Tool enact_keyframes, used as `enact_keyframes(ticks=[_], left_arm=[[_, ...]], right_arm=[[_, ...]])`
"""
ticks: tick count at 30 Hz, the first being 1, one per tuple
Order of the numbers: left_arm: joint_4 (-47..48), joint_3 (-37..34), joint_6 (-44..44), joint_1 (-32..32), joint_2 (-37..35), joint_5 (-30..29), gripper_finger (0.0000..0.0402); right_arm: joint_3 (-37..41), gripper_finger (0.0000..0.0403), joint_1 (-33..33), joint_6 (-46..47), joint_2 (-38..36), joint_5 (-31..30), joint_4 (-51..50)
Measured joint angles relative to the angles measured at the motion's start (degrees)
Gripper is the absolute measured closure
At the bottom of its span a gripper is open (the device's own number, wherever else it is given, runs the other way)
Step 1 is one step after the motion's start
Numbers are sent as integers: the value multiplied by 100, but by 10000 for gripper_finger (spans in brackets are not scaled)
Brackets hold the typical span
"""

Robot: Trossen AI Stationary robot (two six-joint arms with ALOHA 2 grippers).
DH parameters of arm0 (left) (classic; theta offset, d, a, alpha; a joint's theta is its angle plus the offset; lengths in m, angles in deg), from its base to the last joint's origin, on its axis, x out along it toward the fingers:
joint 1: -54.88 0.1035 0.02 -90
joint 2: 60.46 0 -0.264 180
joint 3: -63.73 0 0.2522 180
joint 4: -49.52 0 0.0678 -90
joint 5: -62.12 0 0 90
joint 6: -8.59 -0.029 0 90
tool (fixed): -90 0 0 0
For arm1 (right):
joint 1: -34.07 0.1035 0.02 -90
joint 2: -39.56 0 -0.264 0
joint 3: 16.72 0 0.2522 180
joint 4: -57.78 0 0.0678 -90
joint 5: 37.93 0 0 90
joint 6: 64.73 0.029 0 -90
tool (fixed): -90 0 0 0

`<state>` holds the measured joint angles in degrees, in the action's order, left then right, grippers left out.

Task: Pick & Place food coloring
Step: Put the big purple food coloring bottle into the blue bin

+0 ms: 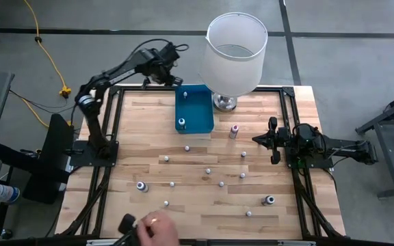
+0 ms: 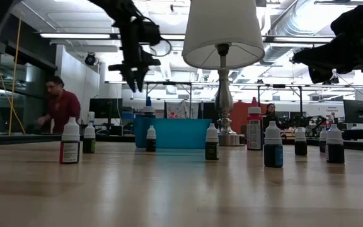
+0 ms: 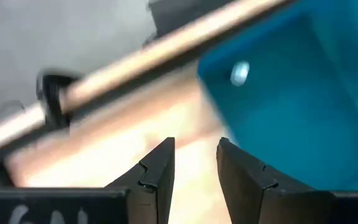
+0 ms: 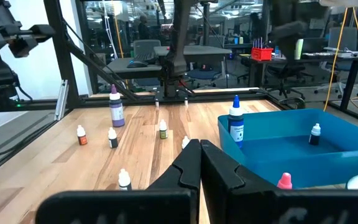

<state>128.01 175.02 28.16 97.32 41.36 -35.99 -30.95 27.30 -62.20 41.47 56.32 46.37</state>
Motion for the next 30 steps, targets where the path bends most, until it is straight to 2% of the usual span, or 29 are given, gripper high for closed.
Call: enact_keyframes(ticks=[5, 11, 16, 21, 30], left_arm=[[-6, -1198, 369, 93, -1025, 23, 290], [-6, -2606, 258, 95, -2666, 520, 290], [66, -3460, 168, -349, -3948, 919, 290], [612, -3835, 285, -899, -4767, 1246, 290], [1772, -3857, 564, -2436, -5237, 2012, 290]], right_arm=[[-2, 402, 1, -1, 0, 0, 1], [0, 402, 0, -2, 0, 0, 0], [-2, 402, 0, -1, 0, 0, 0], [-2, 402, 1, -1, 0, 0, 0], [-2, 402, 2, -2, 0, 0, 0]])
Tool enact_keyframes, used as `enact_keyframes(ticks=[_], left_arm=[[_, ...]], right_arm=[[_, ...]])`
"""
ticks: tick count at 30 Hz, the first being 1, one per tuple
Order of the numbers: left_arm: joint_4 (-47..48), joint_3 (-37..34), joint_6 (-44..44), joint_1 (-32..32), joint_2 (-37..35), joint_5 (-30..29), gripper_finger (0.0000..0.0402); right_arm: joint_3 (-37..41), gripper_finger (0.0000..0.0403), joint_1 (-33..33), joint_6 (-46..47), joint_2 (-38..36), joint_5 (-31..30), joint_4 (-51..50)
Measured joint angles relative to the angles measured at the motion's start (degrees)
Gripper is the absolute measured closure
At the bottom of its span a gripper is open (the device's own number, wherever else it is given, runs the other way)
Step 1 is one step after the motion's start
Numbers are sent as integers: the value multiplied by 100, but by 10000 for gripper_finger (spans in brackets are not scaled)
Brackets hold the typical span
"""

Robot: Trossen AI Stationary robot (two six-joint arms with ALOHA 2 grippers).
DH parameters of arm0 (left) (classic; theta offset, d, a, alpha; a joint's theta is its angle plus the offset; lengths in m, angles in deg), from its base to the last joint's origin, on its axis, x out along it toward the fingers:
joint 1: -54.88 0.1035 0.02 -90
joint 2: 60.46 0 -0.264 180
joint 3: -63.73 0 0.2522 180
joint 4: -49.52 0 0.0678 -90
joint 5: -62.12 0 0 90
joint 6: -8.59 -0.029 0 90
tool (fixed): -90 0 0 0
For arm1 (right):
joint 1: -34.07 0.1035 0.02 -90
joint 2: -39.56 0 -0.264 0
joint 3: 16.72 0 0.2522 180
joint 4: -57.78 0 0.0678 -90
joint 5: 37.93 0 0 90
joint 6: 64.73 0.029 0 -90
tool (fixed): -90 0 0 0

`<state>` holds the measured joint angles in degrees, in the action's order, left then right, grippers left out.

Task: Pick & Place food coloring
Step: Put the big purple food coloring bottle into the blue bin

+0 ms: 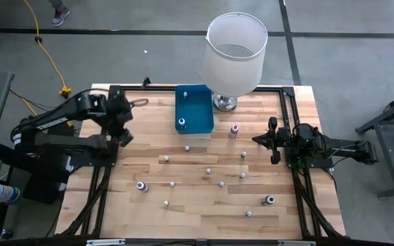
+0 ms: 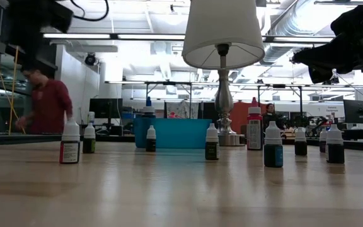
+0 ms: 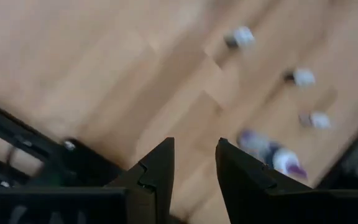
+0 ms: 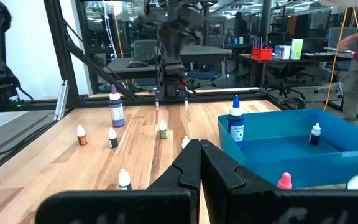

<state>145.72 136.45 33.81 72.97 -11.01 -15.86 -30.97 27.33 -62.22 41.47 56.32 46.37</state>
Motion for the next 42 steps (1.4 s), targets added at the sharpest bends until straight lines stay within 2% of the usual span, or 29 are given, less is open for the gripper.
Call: enact_keyframes(ticks=[2, 8, 16, 21, 26, 32, 36, 42], left_arm=[[47, 0, 60, -453, 8, 146, 290], [-5, 1, 106, -1713, 11, 51, 290], [-169, -1, 252, -3466, 28, -672, 290], [-979, -232, 509, -4378, 214, -897, 290], [-1157, -438, 655, -4927, 485, -870, 274], [-1309, -520, 515, -5290, 714, -994, 202], [-1727, -522, 356, -5473, 946, -1157, 154], [-2559, -522, 301, -5615, 1581, -1204, 125]], right_arm=[[2, 402, -1, 2, 0, 0, 0], [2, 402, -2, 1, 0, 0, 0], [0, 402, 0, 0, 0, 0, 0], [2, 402, -2, 2, 0, 0, 0], [1, 402, -2, 1, 0, 0, 0], [1, 402, -1, 0, 0, 0, 0], [1, 402, -1, 2, -2, 0, 0], [0, 402, -2, 1, 0, 0, 0]])
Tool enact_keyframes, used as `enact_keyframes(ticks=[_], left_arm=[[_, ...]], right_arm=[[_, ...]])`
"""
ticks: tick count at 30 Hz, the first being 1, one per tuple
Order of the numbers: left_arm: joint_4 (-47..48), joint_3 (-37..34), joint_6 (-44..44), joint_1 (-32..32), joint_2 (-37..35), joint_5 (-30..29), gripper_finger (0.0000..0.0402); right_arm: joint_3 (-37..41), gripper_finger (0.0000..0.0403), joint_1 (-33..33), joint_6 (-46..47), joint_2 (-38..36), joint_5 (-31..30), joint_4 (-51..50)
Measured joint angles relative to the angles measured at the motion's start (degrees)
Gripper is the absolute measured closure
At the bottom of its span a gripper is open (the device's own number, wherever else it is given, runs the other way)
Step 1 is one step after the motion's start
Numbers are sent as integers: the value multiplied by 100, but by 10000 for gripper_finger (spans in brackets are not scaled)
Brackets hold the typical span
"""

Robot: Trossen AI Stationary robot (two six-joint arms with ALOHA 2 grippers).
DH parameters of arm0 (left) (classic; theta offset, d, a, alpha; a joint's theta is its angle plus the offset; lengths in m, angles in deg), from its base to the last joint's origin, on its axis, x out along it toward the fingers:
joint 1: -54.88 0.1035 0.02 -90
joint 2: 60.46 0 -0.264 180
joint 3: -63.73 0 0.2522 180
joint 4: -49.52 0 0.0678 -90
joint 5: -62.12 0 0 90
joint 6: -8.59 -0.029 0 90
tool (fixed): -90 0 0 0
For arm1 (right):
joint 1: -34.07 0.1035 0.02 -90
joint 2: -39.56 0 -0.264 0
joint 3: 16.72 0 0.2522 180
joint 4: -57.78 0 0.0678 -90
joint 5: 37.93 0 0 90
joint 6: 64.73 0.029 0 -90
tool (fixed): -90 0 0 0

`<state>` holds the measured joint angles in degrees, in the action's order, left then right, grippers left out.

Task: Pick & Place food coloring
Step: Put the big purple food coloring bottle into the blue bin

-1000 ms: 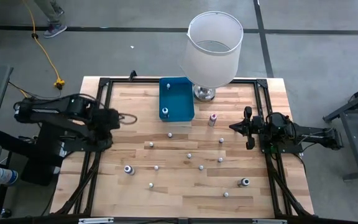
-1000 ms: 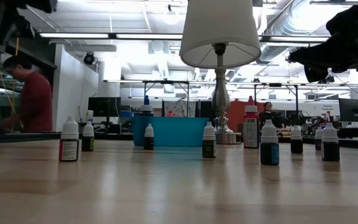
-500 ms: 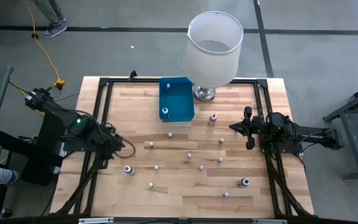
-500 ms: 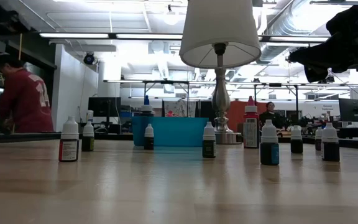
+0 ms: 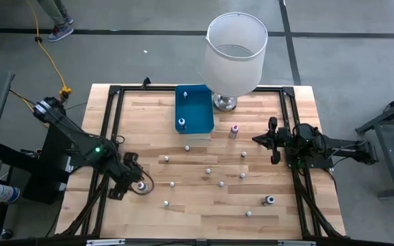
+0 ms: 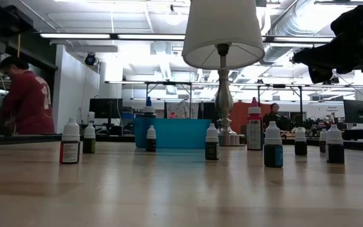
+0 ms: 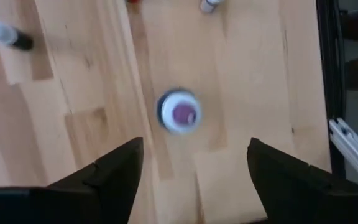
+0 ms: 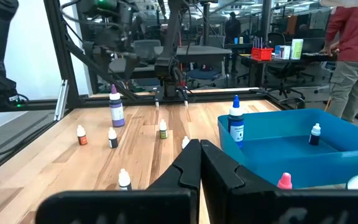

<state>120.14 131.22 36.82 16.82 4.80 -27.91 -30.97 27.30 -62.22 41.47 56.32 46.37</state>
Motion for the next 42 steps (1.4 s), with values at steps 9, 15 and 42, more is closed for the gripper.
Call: enact_keyframes(ticks=[9, 15, 42], left_arm=[[-145, 144, -236, 15, 600, -460, 126], [-140, 144, 104, 13, 903, -418, 126], [-137, 149, 6345, 17, 1385, 89, 127]], right_arm=[[1, 402, 1, 0, 0, 0, 0], [2, 402, 0, 0, 0, 0, 0], [1, 402, 1, 0, 0, 0, 0]])
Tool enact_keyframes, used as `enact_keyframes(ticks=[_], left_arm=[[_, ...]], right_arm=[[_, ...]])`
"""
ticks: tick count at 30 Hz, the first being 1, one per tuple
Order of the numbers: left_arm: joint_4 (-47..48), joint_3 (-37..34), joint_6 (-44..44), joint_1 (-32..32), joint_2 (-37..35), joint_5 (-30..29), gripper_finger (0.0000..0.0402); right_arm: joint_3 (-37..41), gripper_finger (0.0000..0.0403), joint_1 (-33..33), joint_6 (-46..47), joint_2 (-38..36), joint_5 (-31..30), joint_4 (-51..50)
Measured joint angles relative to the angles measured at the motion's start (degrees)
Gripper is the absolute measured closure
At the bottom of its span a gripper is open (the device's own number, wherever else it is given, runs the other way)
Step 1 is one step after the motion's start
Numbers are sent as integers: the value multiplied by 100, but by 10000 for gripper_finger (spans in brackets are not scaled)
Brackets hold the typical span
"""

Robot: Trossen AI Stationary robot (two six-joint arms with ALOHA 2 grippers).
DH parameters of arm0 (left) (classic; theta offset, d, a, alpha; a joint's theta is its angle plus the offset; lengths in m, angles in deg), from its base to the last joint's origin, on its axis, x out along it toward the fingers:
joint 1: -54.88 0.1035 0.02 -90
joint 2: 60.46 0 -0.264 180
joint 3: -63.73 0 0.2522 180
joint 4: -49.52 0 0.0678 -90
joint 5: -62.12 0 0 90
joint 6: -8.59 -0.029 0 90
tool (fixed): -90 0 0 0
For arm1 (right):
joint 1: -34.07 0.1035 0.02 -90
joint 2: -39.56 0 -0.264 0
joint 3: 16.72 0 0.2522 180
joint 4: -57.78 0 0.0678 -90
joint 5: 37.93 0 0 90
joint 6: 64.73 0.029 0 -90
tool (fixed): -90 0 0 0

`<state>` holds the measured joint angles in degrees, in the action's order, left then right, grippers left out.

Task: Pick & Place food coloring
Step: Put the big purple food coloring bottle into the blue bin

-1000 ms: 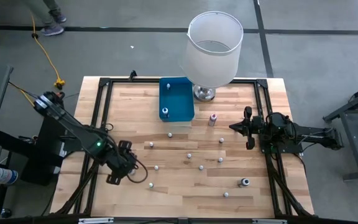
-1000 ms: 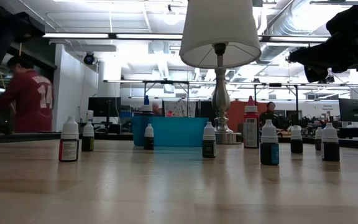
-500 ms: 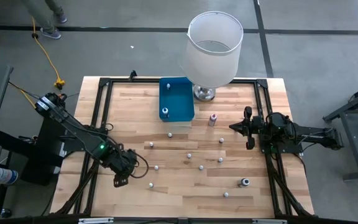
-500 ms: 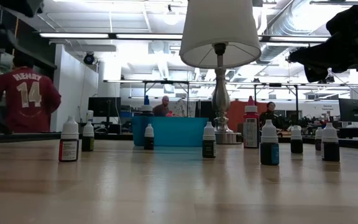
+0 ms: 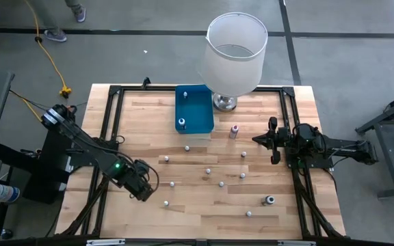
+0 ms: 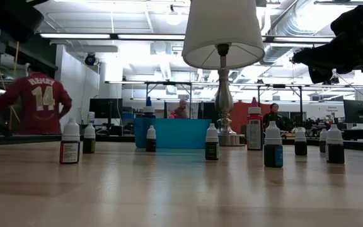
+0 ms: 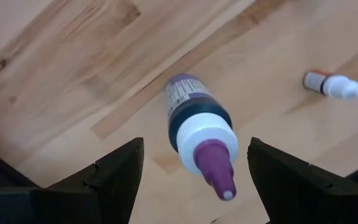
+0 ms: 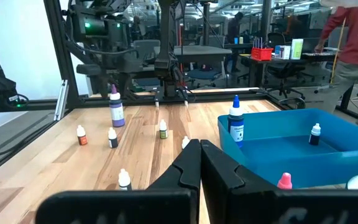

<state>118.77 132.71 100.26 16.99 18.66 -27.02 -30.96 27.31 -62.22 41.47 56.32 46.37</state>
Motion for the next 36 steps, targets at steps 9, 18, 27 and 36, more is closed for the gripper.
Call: enact_keyframes(ticks=[9, 18, 27, 36], left_arm=[[-2, 0, 623, 5, 65, -338, 128], [-6, 0, 609, 4, 65, -136, 191], [-2, 0, 593, 4, 65, -143, 253], [-4, 13, 459, 4, 54, -138, 285]], right_arm=[[1, 402, 1, 1, 0, 0, 0], [1, 402, 1, -1, 0, 0, 0], [0, 402, 1, -1, 0, 0, 0], [-1, 402, 1, -1, 0, 0, 0]])
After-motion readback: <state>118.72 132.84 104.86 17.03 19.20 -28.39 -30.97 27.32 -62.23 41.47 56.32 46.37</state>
